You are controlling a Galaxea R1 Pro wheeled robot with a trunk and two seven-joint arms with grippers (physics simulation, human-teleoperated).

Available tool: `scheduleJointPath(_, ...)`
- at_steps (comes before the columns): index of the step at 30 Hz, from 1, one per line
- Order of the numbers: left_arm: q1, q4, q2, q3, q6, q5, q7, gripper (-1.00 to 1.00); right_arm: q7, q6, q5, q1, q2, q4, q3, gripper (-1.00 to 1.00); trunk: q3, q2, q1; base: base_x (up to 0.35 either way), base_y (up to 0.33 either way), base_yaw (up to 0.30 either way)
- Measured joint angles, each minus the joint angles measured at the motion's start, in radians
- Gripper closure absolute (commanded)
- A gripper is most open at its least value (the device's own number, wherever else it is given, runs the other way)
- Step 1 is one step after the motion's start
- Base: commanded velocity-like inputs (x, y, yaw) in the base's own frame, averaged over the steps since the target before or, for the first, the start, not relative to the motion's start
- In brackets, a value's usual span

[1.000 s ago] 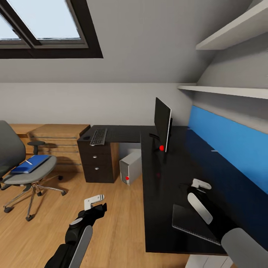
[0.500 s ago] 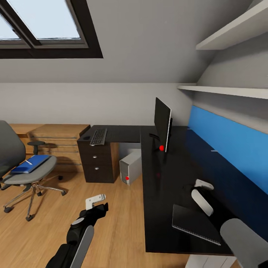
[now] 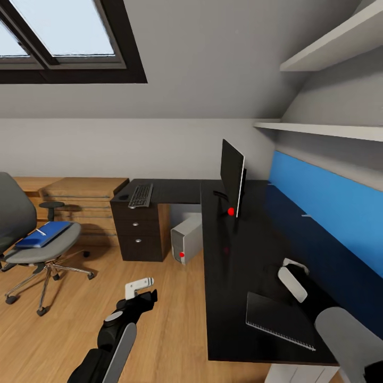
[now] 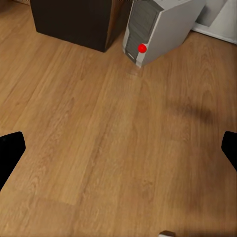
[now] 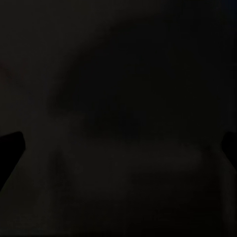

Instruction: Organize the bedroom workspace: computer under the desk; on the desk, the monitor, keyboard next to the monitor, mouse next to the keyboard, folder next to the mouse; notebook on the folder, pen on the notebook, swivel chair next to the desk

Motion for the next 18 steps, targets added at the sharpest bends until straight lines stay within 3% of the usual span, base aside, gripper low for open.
scheduleJointPath(6, 0.000, -0.004, 0.000, 0.000, 0.000, 0.001, 0.000, -1.00, 0.001, 0.049, 0.000, -0.001, 0.001, 0.002, -0.047, -1.00, 0.000, 0.000, 0.000, 0.000, 0.000, 0.000)
scheduleJointPath(18, 0.000, -0.005, 0.001, 0.001, 0.000, 0.002, -0.001, -1.00, -0.001, 0.078, 0.000, -0.002, 0.007, 0.003, -0.058, -1.00, 0.000, 0.000, 0.000, 0.000, 0.000, 0.000)
